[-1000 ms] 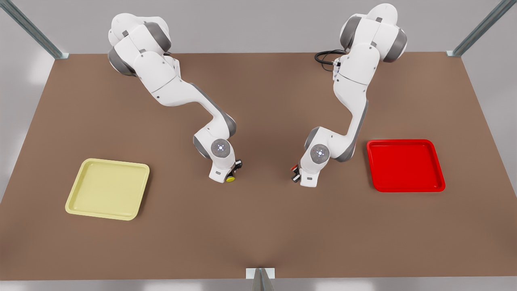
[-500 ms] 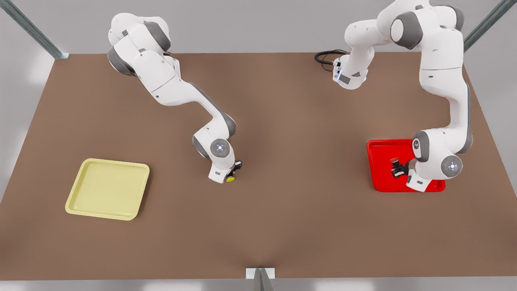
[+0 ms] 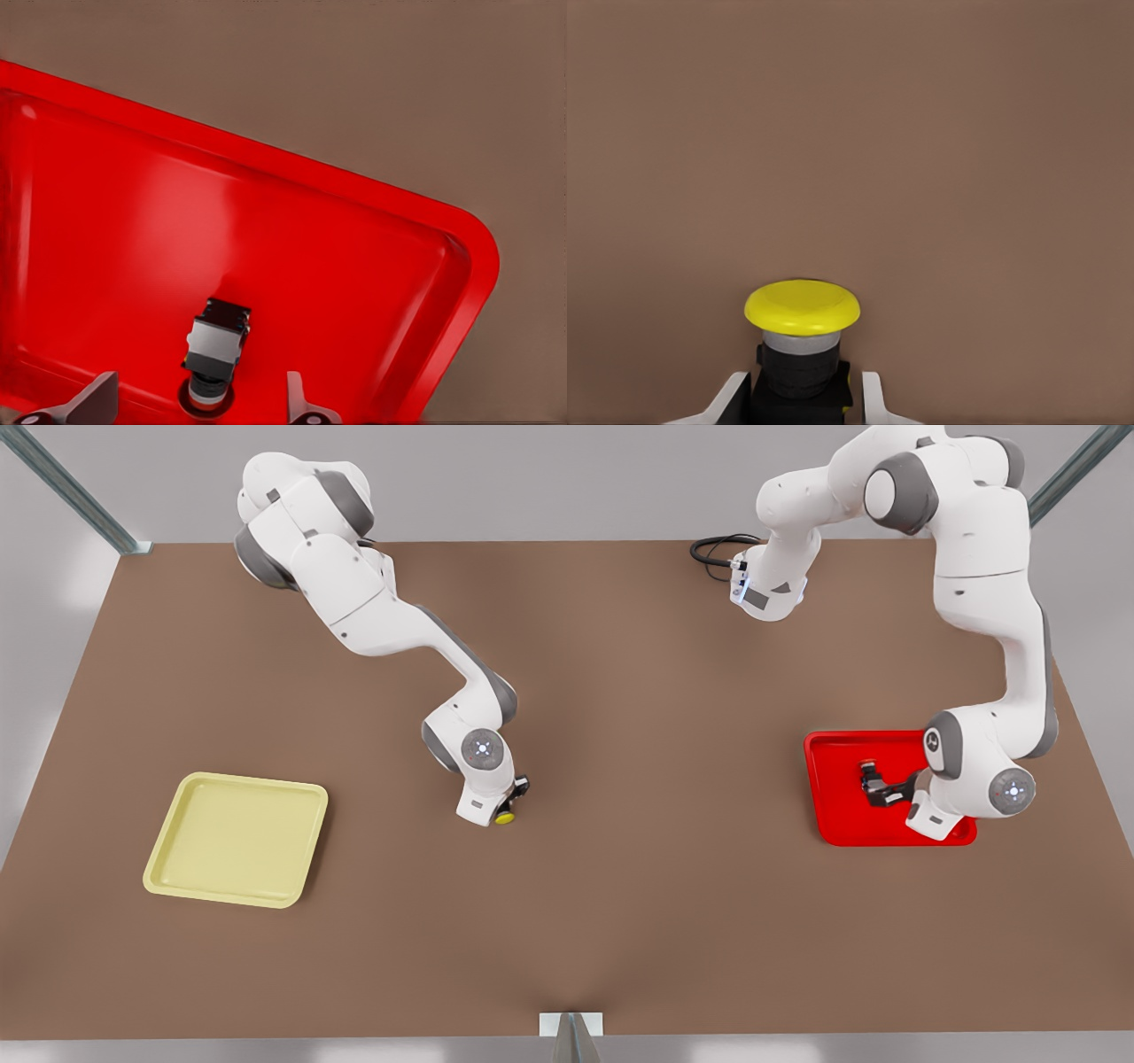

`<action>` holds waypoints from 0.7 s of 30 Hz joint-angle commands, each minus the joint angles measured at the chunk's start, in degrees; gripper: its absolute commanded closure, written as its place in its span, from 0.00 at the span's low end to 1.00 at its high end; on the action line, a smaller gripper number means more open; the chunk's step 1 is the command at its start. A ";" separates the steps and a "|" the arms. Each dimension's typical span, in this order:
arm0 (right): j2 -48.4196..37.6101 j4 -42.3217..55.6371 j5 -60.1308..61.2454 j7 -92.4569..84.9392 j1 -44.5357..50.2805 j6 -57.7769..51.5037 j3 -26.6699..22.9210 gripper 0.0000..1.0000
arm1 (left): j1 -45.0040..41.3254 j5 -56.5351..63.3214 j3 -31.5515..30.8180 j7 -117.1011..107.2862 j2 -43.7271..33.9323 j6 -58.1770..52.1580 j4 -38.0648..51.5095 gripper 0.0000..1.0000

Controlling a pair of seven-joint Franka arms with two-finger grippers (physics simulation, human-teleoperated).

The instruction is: Place the switches on the corresponding trays according to their colors

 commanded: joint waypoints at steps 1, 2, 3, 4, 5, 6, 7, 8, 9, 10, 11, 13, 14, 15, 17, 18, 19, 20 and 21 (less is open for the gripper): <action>0.10 0.00 0.00 0.00 0.04 0.06 0.00 0.43 | 0.00 0.02 -0.24 0.34 -0.62 -1.04 0.29 0.00; 0.18 0.00 0.00 0.00 0.04 0.24 0.00 0.44 | 0.00 0.02 -2.96 1.31 -1.32 -4.54 2.83 0.00; 0.27 0.00 0.00 0.00 0.04 0.32 -0.09 0.44 | 0.00 0.02 -6.21 2.01 -1.58 -11.58 8.28 0.00; 0.27 0.00 0.00 0.00 0.04 0.32 -0.09 0.44 | 0.00 0.29 -8.15 3.50 -1.76 -14.13 11.53 0.00; 0.27 0.00 0.00 0.00 0.04 0.32 -0.09 0.45 | 0.00 0.20 -10.34 6.23 -1.76 -17.91 14.43 0.00; 0.19 0.00 0.00 0.00 0.04 0.32 -0.09 0.46 | 0.00 0.02 -13.59 6.05 -1.94 -19.66 16.01 0.00; 0.18 0.00 0.00 0.00 0.04 0.32 -0.09 0.47 | 0.00 -0.68 -15.62 6.14 -3.16 -23.35 18.04 0.00; 0.18 0.00 0.00 0.00 0.04 0.24 -0.09 0.47 | 0.00 -1.21 -16.93 5.70 -5.10 -23.54 18.13 0.00; -0.08 0.00 0.00 0.00 0.04 -0.29 0.00 0.47 | 0.00 -1.38 -20.62 5.26 -5.36 -23.28 19.71 0.00; -0.17 -0.09 0.00 -0.09 0.04 -0.38 0.00 0.47 | 0.00 -1.38 -23.17 5.17 -5.36 -22.92 20.76 0.00; -0.25 -0.53 0.00 -0.09 0.04 -0.38 0.00 0.47 | 0.00 -1.30 -25.99 5.26 -5.19 -22.66 20.94 0.00; -0.43 -1.05 0.00 0.00 0.04 -0.38 0.00 0.46 | -0.09 -1.03 -27.22 5.09 -5.28 -22.57 20.94 0.00; -0.34 -1.23 0.00 0.00 0.04 -0.38 0.00 0.46 | -0.09 -1.03 -27.22 5.09 -5.36 -22.66 21.03 0.00; -0.34 -1.23 0.00 0.00 0.04 -0.38 0.00 0.46 | -0.09 -1.03 -27.22 5.09 -5.36 -22.57 21.03 0.00; -0.34 -1.23 0.00 0.09 0.04 -0.47 0.00 0.45 | -0.09 -1.03 -27.22 5.09 -5.19 -22.57 21.56 0.00; -0.43 -1.23 0.00 0.09 0.04 -0.47 0.00 0.45 | -0.09 -0.94 -27.22 5.09 -5.19 -22.57 21.64 0.00; -0.43 -1.23 0.00 0.09 0.04 -0.47 0.00 0.46 | -0.09 -0.94 -27.22 5.09 -5.10 -22.57 21.73 0.00; -0.34 -1.23 0.00 0.09 0.04 -0.47 0.00 0.46 | -0.09 -0.94 -27.22 5.09 -5.01 -22.48 21.73 0.00; -0.34 -1.23 0.00 0.00 0.04 -0.47 0.00 0.46 | -0.09 -0.86 -27.22 5.09 -5.01 -22.48 21.73 0.00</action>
